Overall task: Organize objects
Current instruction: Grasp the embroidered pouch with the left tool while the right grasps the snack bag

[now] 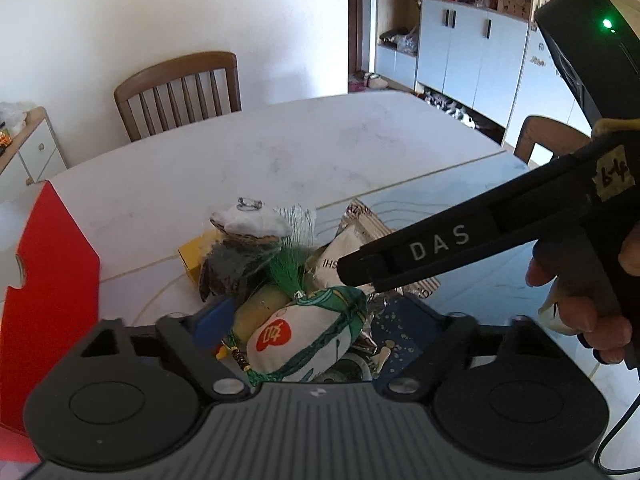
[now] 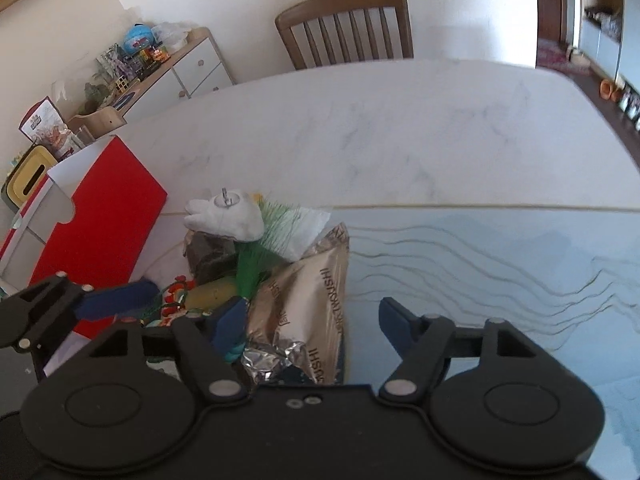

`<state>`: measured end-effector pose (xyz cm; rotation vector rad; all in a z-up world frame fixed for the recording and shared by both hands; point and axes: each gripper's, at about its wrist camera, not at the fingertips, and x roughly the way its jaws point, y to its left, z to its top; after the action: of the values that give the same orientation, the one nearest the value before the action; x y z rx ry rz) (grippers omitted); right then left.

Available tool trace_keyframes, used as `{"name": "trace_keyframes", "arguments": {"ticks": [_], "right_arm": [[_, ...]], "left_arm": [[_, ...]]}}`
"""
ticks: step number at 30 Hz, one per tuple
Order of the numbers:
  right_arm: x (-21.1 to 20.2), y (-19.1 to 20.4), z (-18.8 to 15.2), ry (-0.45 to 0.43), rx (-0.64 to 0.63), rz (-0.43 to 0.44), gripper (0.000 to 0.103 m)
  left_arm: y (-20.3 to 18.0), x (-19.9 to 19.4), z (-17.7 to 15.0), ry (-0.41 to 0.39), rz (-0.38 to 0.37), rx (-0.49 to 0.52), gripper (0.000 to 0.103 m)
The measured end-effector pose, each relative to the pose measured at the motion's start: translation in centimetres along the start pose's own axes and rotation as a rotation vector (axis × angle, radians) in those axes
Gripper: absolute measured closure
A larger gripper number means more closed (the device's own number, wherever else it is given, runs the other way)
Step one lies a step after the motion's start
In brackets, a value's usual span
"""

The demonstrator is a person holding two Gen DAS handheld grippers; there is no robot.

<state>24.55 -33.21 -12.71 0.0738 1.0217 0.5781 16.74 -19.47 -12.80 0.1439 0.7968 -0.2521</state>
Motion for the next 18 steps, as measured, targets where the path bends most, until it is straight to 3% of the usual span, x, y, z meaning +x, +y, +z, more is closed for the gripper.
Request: {"name": "trace_keyframes", "arguments": {"ticks": [4, 12, 18], "right_arm": [[0.6, -0.6, 0.0, 0.019, 0.049, 0.034, 0.04], [0.8, -1.5, -0.3, 0.031, 0.121, 0.082, 0.06], [0.5, -0.8, -0.7, 0.016, 0.104, 0.062, 0.074]], "left_arm": [[0.2, 0.8, -0.3, 0.032, 0.0, -0.009, 0.037], [0.7, 1.0, -0.5, 0.04, 0.004, -0.017, 0.045], [0.8, 0.8, 0.0, 0.041, 0.007, -0.027, 0.053]]}}
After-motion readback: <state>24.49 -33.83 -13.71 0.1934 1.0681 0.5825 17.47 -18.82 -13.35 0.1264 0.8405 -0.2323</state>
